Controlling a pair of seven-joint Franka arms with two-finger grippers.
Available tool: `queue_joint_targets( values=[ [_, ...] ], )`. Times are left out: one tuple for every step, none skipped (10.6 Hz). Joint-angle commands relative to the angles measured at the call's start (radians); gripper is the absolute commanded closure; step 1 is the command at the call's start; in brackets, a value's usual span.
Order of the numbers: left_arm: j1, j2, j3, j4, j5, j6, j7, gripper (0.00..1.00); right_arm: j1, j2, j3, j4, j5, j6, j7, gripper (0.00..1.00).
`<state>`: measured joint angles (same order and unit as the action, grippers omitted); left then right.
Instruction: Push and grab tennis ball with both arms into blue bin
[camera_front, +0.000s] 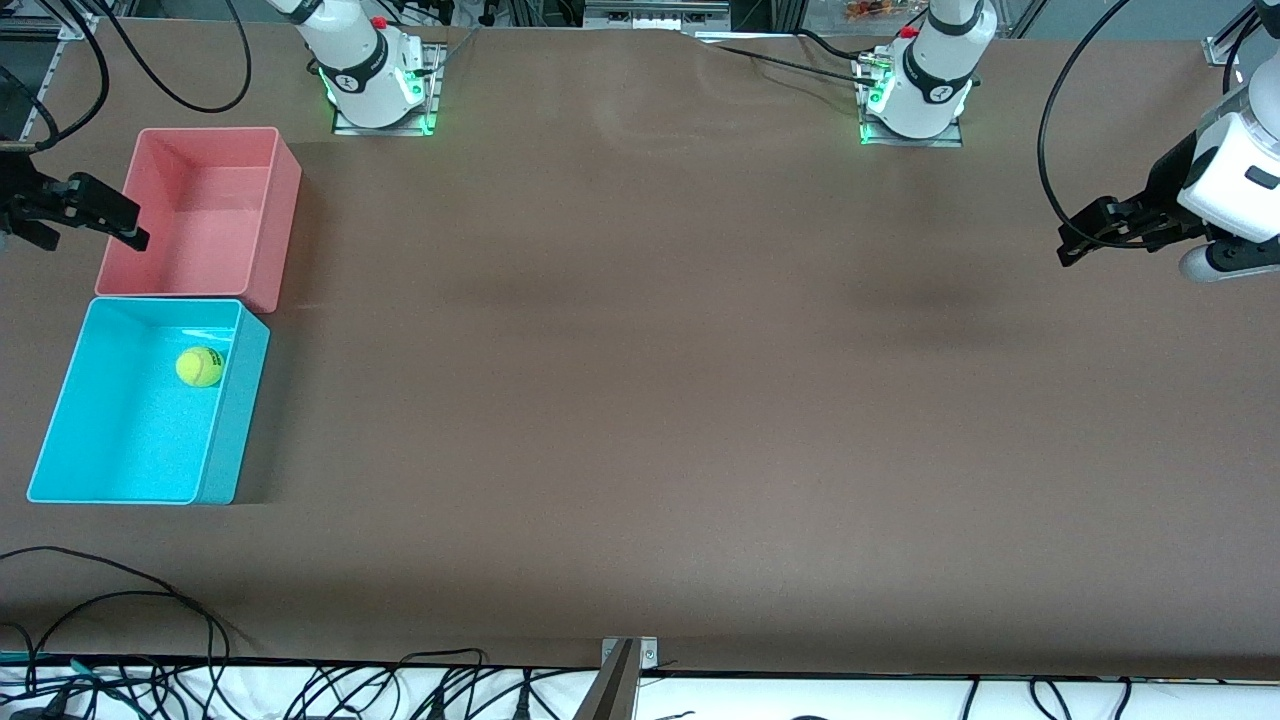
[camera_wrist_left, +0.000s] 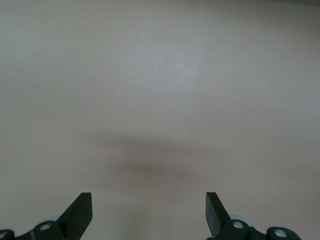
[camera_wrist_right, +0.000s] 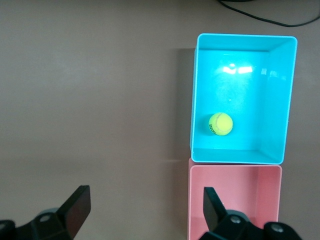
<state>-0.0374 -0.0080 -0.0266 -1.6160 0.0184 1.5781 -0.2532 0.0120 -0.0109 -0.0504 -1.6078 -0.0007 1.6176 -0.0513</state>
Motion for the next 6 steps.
queue_joint_targets(
  values=[
    [0.004,0.009,0.002,0.028,-0.015,-0.023,0.018,0.0,-0.029,-0.015,0.044,-0.006,0.016,-0.018,0.002,0.0],
    [0.004,0.009,0.002,0.03,-0.015,-0.023,0.017,0.0,-0.027,-0.008,0.044,0.006,0.011,-0.036,-0.002,0.0],
    [0.002,0.009,0.002,0.03,-0.015,-0.023,0.017,0.0,-0.026,0.012,0.044,0.038,0.013,-0.057,-0.002,0.0],
    [0.004,0.009,0.002,0.03,-0.015,-0.023,0.018,0.0,-0.024,0.04,0.044,0.084,0.018,-0.094,0.001,0.0],
    [-0.001,0.009,0.002,0.03,-0.015,-0.023,0.014,0.0,-0.024,0.051,0.044,0.106,0.018,-0.11,0.002,0.0],
    [-0.004,0.009,0.001,0.028,-0.015,-0.023,0.011,0.0,-0.023,0.052,0.044,0.106,0.019,-0.11,0.005,0.0]
  ],
)
